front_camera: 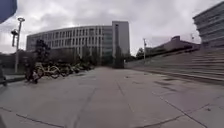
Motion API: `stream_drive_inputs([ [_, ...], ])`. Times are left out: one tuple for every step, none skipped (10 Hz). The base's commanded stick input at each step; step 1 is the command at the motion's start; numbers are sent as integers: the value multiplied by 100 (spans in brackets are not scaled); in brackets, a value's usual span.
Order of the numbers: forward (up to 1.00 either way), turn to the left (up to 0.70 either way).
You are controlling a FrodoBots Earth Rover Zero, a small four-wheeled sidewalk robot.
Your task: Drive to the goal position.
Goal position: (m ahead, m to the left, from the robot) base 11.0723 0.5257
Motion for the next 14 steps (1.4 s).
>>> stream_drive_inputs([
  [70, 3],
  [70, 3],
  [70, 3],
  [70, 3],
  [70, 3],
  [70, 3],
  [70, 3],
  [70, 3],
  [70, 3],
  [70, 3],
  [70, 3],
  [70, 3],
  [70, 3],
  [70, 3],
])
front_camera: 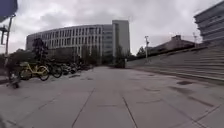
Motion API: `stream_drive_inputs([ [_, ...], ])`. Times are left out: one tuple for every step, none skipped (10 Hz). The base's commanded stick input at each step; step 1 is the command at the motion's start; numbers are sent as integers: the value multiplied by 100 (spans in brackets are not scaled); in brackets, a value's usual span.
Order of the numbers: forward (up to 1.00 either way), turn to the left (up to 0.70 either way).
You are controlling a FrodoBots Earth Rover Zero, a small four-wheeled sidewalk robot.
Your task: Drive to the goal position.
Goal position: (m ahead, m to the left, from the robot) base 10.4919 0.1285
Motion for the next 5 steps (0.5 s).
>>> stream_drive_inputs([
  [70, 6],
  [70, 20],
  [70, 33],
  [70, 28],
  [70, 15],
])
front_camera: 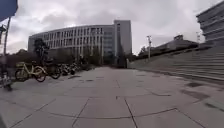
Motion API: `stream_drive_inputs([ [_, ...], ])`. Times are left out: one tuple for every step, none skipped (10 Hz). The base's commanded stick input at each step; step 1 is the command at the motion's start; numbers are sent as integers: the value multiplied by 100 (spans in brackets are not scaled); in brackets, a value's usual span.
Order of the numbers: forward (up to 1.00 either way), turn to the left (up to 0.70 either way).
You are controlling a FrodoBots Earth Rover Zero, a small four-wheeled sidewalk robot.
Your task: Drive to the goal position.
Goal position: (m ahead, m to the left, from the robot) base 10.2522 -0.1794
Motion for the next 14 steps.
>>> stream_drive_inputs([
  [70, 5],
  [70, 2],
  [70, 2],
  [70, 2],
  [70, 2],
  [70, 2],
  [70, 2],
  [70, 2],
  [70, 2],
  [70, 2],
  [70, 2],
  [70, 2],
  [70, 2],
  [70, 2],
])
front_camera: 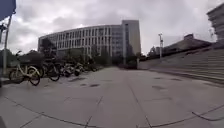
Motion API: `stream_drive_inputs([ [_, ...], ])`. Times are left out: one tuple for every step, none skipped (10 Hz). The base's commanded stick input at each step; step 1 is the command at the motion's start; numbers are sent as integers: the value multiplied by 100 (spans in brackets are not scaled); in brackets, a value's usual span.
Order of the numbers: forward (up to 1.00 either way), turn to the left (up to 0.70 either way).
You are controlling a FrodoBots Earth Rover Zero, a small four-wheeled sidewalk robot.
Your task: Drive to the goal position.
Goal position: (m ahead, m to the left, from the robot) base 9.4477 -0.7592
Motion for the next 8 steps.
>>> stream_drive_inputs([
  [70, 2],
  [70, 2],
  [70, 2],
  [70, 2],
  [70, 2],
  [70, 2],
  [70, 2],
  [70, 2],
])
